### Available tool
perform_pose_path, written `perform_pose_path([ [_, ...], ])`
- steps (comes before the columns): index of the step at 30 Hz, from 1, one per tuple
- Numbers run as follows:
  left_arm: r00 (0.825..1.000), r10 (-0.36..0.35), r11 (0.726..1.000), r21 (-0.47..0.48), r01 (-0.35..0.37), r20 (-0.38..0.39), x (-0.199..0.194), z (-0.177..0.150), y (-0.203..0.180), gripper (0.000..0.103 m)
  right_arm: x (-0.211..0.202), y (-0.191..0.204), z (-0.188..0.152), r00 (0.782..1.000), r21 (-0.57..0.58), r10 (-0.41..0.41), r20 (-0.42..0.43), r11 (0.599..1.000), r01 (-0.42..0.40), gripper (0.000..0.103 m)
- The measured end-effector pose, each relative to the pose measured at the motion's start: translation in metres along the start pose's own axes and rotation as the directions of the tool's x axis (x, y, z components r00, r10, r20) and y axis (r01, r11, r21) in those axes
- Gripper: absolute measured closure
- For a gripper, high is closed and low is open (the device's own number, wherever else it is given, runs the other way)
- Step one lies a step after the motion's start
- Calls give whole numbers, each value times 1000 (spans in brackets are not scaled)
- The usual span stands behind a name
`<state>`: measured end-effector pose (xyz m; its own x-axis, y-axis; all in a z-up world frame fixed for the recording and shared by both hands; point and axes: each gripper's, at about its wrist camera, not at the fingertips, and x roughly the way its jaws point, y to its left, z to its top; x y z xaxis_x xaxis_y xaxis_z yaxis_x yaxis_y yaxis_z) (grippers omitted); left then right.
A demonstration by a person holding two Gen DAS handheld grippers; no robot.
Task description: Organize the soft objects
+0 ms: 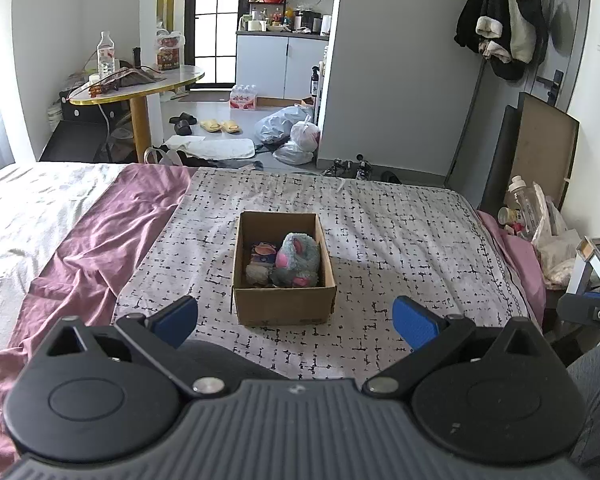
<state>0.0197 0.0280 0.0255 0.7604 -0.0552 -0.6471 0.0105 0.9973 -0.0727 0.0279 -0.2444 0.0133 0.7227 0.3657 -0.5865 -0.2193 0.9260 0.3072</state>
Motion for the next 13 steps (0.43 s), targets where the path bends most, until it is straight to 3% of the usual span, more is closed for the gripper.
perform_pose_path([
  [13, 1000, -19, 1000, -3, 19, -11, 12, 0, -4, 0, 3, -5, 0, 1000, 11, 6, -1, 1000, -6, 0],
])
